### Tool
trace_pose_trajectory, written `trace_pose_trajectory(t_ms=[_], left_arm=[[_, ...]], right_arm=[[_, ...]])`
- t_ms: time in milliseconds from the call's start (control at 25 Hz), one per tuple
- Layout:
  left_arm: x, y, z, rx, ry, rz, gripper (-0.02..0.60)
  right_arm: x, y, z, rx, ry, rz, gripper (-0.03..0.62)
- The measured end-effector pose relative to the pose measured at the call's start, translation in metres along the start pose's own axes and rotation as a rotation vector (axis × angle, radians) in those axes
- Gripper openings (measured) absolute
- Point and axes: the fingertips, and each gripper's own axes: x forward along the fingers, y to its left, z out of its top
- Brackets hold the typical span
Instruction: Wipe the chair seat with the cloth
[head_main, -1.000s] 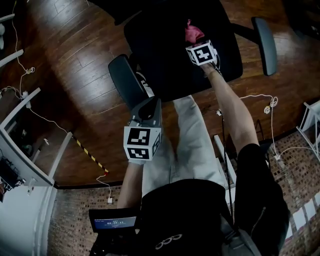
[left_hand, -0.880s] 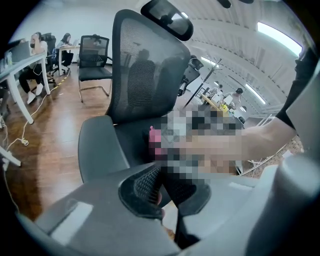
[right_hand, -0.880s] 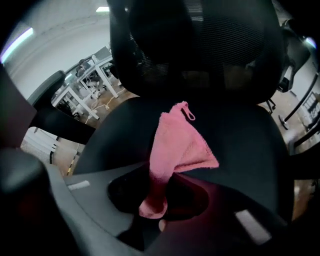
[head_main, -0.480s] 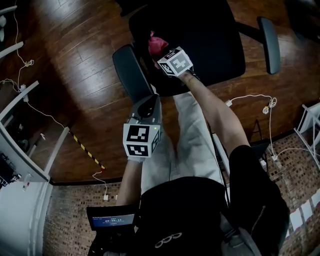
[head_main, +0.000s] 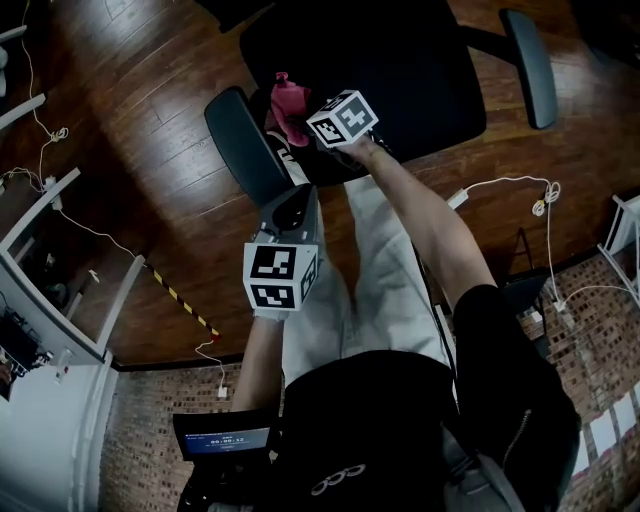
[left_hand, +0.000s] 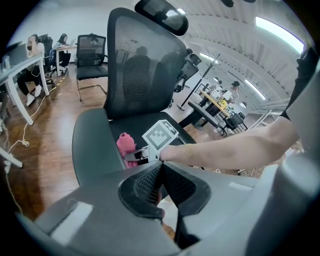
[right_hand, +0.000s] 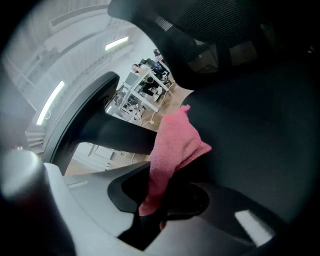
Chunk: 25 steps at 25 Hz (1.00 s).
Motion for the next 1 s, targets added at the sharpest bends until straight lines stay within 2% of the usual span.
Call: trace_pose_trajectory(t_ms=[200, 600, 1000], left_arm=[[0.008, -0.021, -0.002, 0.015, 0.014, -0.012, -0.006], [0.037, -0.062, 0.006, 0.052, 0.033, -0.018, -0.006], [0.062, -0.105, 0.022, 0.105, 0.049, -0.044, -0.006]], right_arm=[[-0.046, -0.068, -0.016, 0.082, 0.004, -0.173, 0.075], [-0.163, -0.173, -0.036, 0.208, -0.062, -0.431, 0.075], [-0.275, -0.235, -0.05, 0.305, -0.194, -0.604, 0.075]])
